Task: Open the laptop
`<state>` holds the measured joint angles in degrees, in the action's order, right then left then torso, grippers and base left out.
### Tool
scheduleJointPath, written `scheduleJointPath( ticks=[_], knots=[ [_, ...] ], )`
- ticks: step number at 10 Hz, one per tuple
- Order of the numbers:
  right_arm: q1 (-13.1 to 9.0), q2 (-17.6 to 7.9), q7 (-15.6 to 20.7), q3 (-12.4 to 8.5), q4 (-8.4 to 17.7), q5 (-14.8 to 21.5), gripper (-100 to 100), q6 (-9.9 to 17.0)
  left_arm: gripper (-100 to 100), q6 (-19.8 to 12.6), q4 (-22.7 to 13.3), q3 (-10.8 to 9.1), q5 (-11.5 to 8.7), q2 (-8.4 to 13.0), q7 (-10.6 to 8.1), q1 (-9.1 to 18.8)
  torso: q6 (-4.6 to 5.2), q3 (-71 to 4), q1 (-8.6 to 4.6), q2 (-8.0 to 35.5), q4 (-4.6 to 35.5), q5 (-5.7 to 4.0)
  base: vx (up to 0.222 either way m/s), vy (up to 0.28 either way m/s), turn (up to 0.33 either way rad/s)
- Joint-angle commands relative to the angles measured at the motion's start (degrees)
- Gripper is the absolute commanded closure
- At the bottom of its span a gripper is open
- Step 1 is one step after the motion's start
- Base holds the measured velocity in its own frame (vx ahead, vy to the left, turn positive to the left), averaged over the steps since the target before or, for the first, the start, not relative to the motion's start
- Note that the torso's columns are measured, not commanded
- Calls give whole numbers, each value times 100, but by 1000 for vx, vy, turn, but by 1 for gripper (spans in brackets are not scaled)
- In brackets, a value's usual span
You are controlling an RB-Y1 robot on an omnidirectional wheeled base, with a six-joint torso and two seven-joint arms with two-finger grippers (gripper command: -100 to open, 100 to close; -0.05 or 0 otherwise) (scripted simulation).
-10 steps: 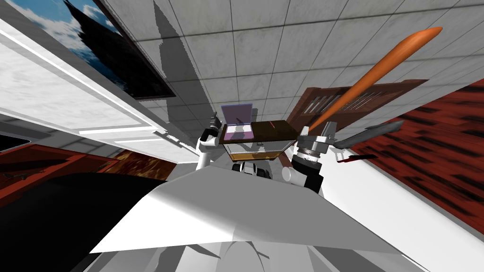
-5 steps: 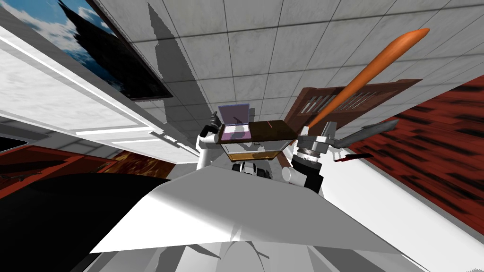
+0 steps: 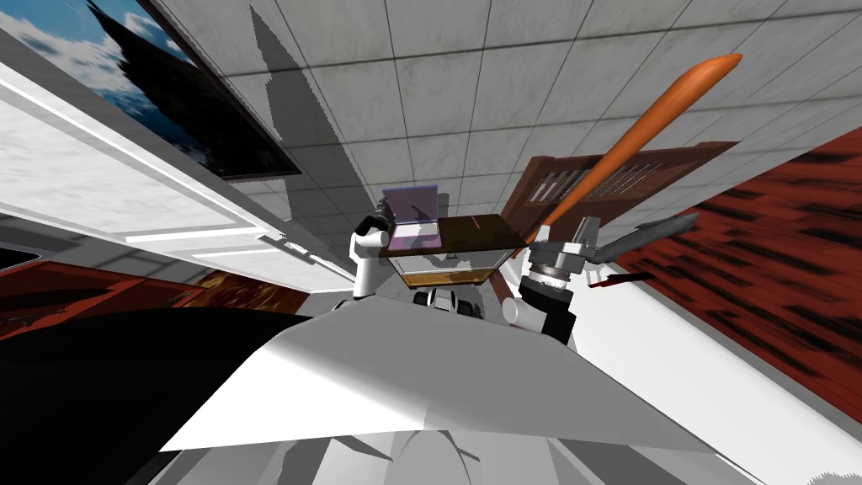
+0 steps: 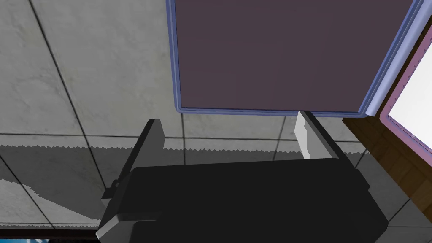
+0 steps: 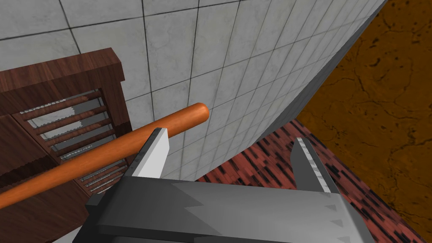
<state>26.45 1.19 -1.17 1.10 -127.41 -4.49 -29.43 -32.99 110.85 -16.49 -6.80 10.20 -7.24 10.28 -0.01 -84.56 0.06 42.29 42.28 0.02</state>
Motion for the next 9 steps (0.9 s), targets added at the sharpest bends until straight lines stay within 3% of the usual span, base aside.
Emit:
scheduleJointPath(
  ticks=[1,2,3,4,5,8,9],
  knots=[
    [0,0,0,0,0,0,0,0,-100,-399,-110,-101,2,25,48,273,-1,2,11,3,1,3,11,-32,7],
    [0,0,0,0,0,0,0,0,-100,-526,-110,-101,2,25,48,273,1,0,2,0,1,1,8,-44,2],
    [0,0,0,0,0,0,0,0,-100,-722,-226,-184,10,52,94,526,1,0,-8,0,0,-2,25,-70,0],
    [0,0,0,0,0,0,0,0,-100,-873,-226,-184,10,52,94,526,2,-4,-19,-6,-1,-5,24,-66,-7],
    [0,0,0,0,0,0,0,0,-100,-1046,-345,-261,24,81,146,764,1,-3,-12,-4,-1,-4,21,-68,5],
    [0,0,0,0,0,0,0,0,-100,-1536,-464,-332,42,112,202,1029,1,1,-7,2,1,-2,14,-66,4],
    [0,0,0,0,0,0,0,0,-100,-1695,-584,-398,65,143,262,1270,0,1,-6,2,1,-2,20,-73,16]
  ],
)
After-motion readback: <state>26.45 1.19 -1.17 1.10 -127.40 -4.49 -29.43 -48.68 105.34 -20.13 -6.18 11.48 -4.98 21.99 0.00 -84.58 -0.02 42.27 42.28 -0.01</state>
